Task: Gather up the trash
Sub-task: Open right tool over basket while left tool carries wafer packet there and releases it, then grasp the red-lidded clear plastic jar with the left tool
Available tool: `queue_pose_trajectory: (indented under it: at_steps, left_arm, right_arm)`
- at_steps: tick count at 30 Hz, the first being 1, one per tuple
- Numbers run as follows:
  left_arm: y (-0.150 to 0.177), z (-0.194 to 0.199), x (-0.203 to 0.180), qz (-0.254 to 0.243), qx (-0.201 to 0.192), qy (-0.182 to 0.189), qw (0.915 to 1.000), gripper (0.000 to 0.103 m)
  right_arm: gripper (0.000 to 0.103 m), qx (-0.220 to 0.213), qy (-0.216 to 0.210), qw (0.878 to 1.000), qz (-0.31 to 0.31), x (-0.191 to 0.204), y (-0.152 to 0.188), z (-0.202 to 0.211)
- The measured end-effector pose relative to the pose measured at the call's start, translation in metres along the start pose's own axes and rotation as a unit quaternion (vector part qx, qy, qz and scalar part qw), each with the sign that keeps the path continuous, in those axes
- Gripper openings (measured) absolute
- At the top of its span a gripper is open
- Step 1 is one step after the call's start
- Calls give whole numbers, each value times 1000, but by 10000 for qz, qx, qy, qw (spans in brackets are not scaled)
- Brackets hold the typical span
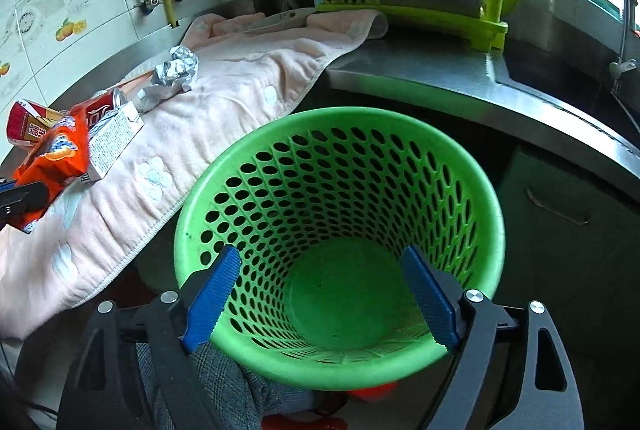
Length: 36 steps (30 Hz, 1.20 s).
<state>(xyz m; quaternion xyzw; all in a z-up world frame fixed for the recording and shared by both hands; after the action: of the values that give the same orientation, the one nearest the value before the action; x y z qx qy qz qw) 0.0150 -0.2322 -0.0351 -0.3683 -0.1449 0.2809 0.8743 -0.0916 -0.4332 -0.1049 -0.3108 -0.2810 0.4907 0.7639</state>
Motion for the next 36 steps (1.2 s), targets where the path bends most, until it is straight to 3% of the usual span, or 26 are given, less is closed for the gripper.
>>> queue_pose_trajectory:
  at_steps: [11, 20, 21, 23, 24, 31, 36]
  left_arm:
    - [-21, -51, -53, -202, 321, 421, 9984, 6]
    - [-24, -90, -74, -184, 587, 597, 9963, 10]
    - [-23, -93, -76, -172, 606, 627, 9960, 13]
    - [-23, -95, -77, -149, 598, 585, 9964, 48]
    - [-23, -96, -77, -145, 561, 570, 9967, 54]
    - [-29, -93, -76, -79, 447, 580, 9973, 54]
    - [-34, -74, -59, 40, 243, 212, 9995, 54]
  right_arm:
    - [91, -105, -10, 9999, -49, -24, 2, 27]
    - [93, -138, 72, 9998, -140, -46, 6, 33]
    - [93, -128, 73, 9998, -152, -47, 6, 33]
    - [93, -103, 68, 9998, -167, -49, 6, 31]
    - [93, -92, 70, 9998, -183, -50, 6, 30]
    - [93, -105, 88, 9998, -146, -48, 1, 30]
    - [93, -145, -63, 9998, -80, -42, -7, 29]
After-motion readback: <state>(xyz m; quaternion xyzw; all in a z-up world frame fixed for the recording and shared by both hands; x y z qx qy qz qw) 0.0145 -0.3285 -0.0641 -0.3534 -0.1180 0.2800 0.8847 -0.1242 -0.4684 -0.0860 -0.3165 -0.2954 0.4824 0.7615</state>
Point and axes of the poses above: each gripper's, at about its wrist camera, not at the fingertips, and z roughly against the way its jaws point, x to its left, y to its underside, the point moved 2 cm from there along -z, roughly the way its jaws point, and after that the axes turned 6 degrees about -x, right-handed, at the moved point
